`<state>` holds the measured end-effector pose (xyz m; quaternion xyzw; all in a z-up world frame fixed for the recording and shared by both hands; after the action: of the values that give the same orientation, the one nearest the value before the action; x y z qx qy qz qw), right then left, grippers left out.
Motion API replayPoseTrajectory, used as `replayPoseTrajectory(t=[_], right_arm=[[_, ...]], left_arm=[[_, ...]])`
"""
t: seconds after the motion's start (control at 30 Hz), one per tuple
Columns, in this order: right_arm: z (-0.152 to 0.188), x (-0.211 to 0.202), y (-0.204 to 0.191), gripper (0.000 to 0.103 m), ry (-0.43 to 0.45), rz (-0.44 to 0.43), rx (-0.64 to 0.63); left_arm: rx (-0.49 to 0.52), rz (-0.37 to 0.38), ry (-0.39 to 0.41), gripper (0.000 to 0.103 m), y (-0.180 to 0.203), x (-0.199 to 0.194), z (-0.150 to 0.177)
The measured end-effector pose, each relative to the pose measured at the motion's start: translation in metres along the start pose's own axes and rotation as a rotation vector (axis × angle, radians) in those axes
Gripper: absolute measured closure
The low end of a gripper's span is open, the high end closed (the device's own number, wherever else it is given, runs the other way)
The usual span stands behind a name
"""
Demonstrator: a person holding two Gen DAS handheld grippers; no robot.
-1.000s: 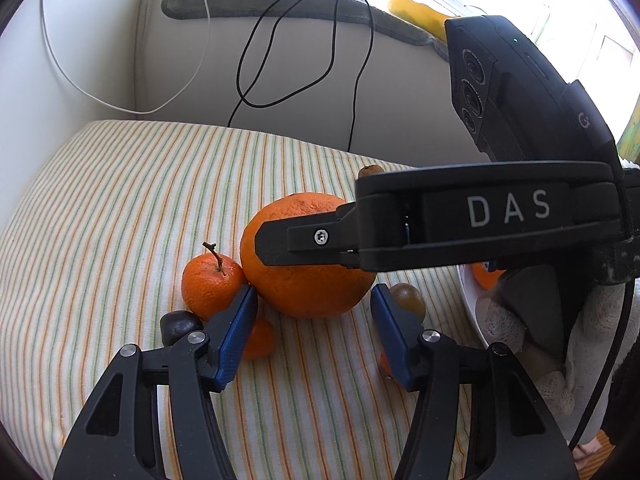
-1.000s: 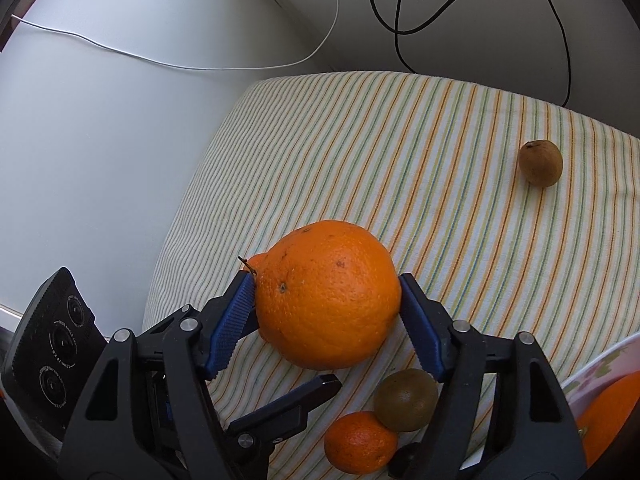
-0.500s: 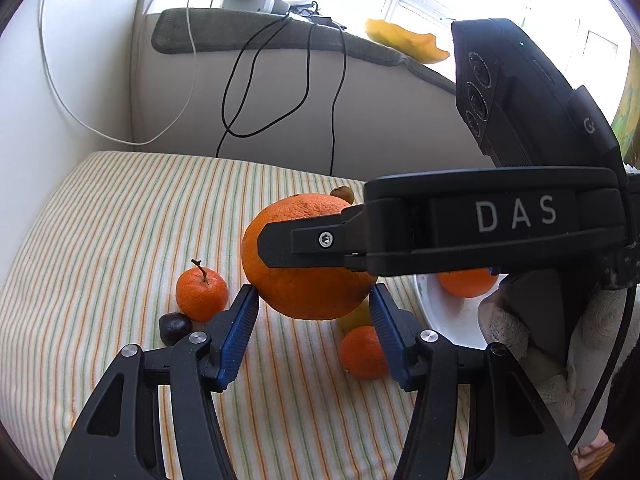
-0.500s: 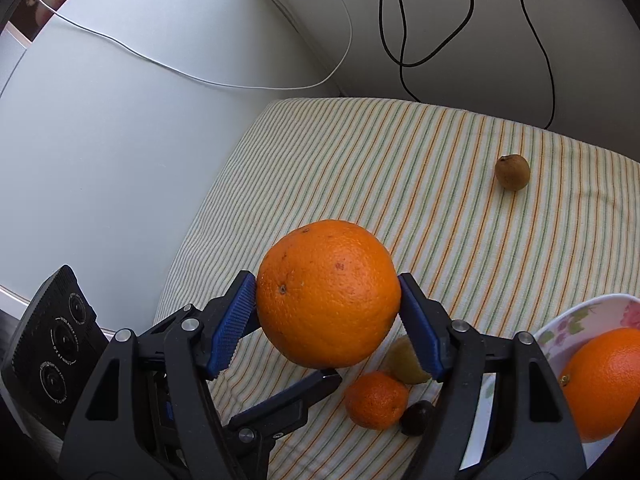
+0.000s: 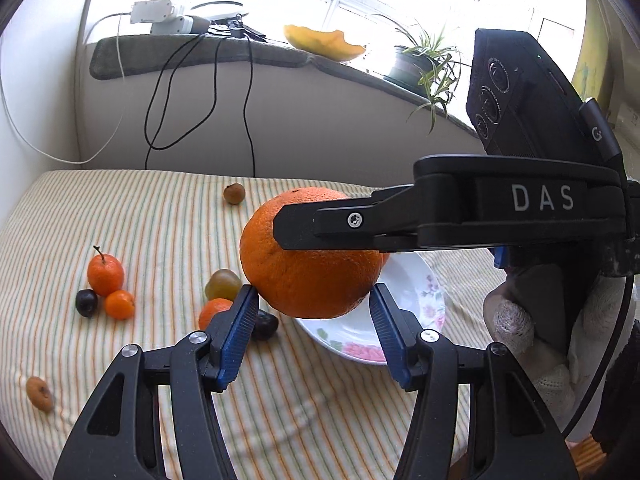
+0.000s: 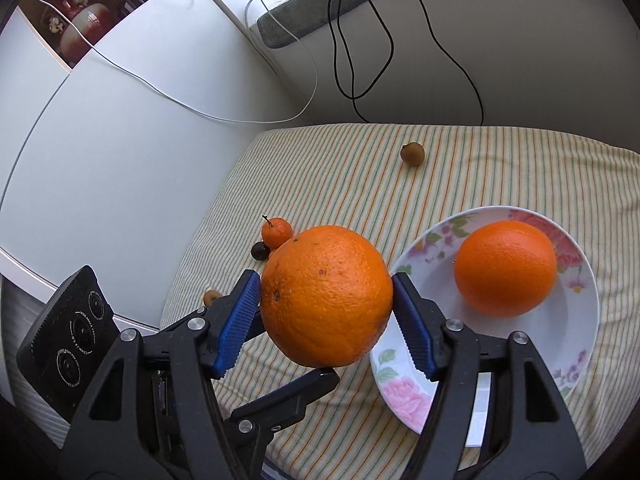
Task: Organize fruits
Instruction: 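Lift the second orange with the right tool and carry it to the plate, then set the orange beside the first one and open the right tool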
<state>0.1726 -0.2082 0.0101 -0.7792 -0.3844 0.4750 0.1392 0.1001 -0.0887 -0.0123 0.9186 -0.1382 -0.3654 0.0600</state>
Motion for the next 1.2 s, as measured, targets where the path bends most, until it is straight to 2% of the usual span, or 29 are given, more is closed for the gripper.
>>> replayPoseTrajectory(t=[0.37,0.5,0.7,0.87,1.1,1.2], right_arm=[[0.034,-0.04,0.037,0.033,0.036,0.062,0.063],[0.038,-0.045,0.052,0.033,0.041,0.08,0.083],[0.043,-0.059,0.071,0.033,0.039,0.118,0.098],[0.045,-0.062,0.084,0.033,0.033,0.127,0.12],[0.045,-0.061,0.092,0.033,0.036,0.12,0.138],[0.046,-0.059,0.093,0.033,0.032,0.143,0.135]], left_arm=[[0.048,0.066,-0.066,0.046,0.047,0.025,0.007],[0.056,0.084,-0.087,0.046,0.061,0.031,0.015],[0.075,0.104,-0.115,0.046,0.075,0.055,0.009],[0.084,0.109,-0.138,0.045,0.087,0.068,0.01],[0.094,0.097,-0.148,0.045,0.094,0.072,0.012],[0.115,0.077,-0.137,0.046,0.097,0.069,0.015]])
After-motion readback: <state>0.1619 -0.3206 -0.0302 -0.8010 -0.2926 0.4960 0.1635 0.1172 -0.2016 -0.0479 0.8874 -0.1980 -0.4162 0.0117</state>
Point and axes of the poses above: each gripper's, at about its wrist camera, not at the fingertips, and x roughly the way its jaws point, y to its right, z to its underside, the point moved 2 cm from there along x, roughly the way its jaws point, and after that the axes turned 10 degrees about -z, right-handed, at the moved point
